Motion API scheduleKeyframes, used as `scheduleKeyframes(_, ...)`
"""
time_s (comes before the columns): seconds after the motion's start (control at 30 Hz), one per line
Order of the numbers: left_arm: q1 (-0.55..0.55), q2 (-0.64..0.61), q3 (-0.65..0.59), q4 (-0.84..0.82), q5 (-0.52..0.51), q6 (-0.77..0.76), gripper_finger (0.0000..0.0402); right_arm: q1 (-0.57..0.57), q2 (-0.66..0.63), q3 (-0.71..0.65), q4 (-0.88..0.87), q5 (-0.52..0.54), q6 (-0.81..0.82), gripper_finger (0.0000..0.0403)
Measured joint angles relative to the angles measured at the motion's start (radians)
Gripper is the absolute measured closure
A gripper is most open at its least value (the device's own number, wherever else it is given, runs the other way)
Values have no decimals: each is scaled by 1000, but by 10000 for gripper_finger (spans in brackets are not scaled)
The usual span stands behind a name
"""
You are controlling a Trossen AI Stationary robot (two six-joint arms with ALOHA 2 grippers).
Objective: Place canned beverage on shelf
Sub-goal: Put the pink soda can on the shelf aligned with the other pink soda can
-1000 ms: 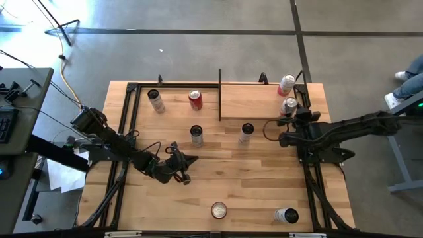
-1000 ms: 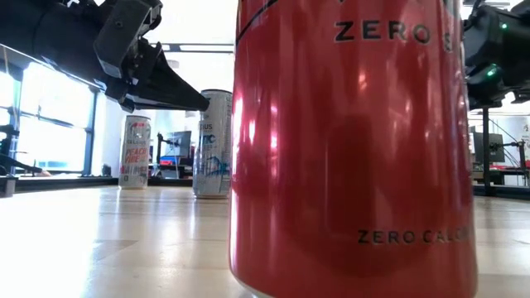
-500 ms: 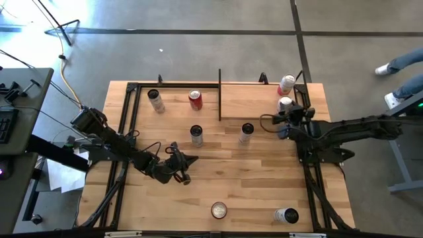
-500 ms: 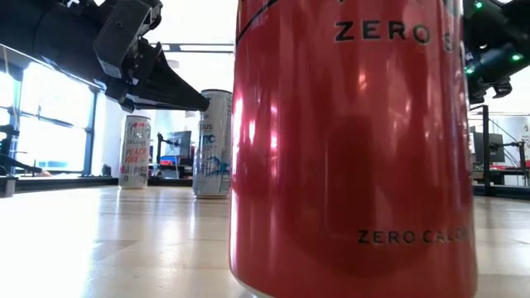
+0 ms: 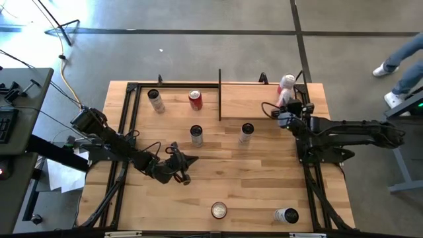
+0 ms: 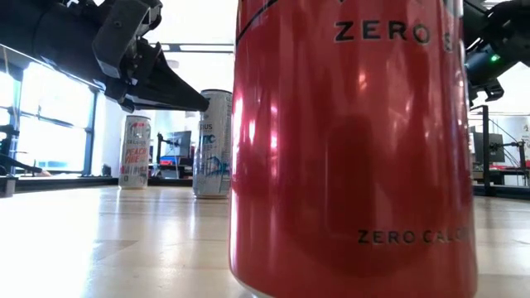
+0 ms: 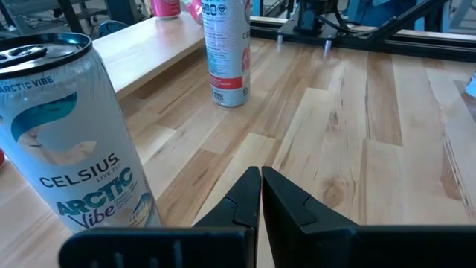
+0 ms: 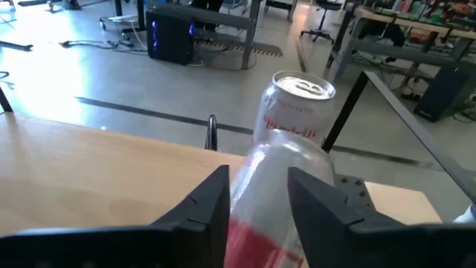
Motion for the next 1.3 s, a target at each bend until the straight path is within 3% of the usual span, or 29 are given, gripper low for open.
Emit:
scheduleKeyframes(0.27, 0, 0, 0, 0, 0, -1, 394, -1, 0, 0, 15, -38, 0, 323)
scheduleKeyframes(0.57, 0, 0, 0, 0, 2, -3, 394, -1, 1, 65, 19, -258, 31, 331)
scheduleKeyframes(0.7, 1, 0, 0, 1, 26, -10, 394, -27, 17, 168, -100, -329, 125, 328)
scheduleKeyframes(0.83, 1, 0, 0, 1, 27, -11, 394, -99, 83, 308, -287, -428, 225, 292)
scheduleKeyframes(1.13, 1, 0, 0, 1, 37, -11, 394, -288, 369, 654, -570, -673, 349, 141)
scheduleKeyframes(1.3, 0, 0, 0, 1, 39, -11, 394, -395, 547, 823, -767, -797, 362, 113)
